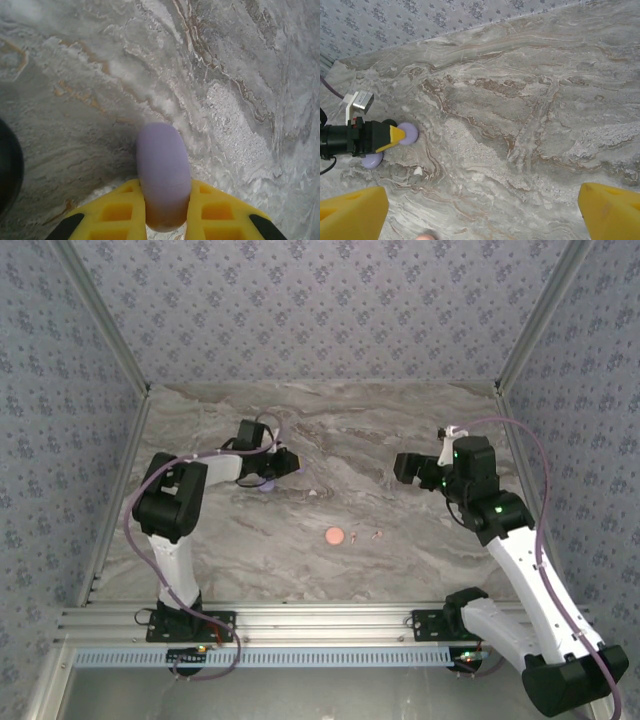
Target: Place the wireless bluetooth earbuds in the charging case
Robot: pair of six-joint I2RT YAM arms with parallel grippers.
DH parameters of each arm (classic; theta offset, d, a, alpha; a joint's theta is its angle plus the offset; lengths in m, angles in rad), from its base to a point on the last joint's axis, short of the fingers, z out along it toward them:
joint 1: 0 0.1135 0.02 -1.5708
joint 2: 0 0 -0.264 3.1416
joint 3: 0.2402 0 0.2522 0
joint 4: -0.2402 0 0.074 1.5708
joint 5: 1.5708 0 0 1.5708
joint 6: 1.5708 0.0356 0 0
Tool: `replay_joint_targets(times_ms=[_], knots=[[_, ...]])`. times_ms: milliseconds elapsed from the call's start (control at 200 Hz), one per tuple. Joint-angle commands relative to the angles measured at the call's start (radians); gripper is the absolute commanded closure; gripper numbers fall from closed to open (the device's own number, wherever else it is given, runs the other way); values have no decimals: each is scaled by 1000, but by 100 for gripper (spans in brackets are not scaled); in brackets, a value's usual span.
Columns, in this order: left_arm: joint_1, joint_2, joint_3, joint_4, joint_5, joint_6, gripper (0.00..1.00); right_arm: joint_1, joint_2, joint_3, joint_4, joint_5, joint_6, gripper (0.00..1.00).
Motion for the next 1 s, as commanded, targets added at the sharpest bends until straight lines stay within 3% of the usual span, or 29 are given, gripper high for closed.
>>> replay_joint_targets(times_ms=[0,80,240,510,660,825,994], knots=[[-1,19,48,-40,-23,-12,85,-3,-20,-10,-32,17,-1,0],[-3,19,49,-47,-34,-11,72,-1,-23,-12,-34,13,-1,0],[-5,4,53,-64,-47,-3,57,-3,-20,-11,-37,6,0,0],[-4,-119,59,-147,-113,58,48,10,27,17,-109,-30,-44,4],[-5,-240,17,-169,-168,93,44,102,120,55,-177,11,-89,9],[-3,-427,-94,-130,-238,131,40,269,236,65,-167,27,-264,7],[5,-658,-224,-118,-364,165,28,392,367,103,-173,-46,-630,3]])
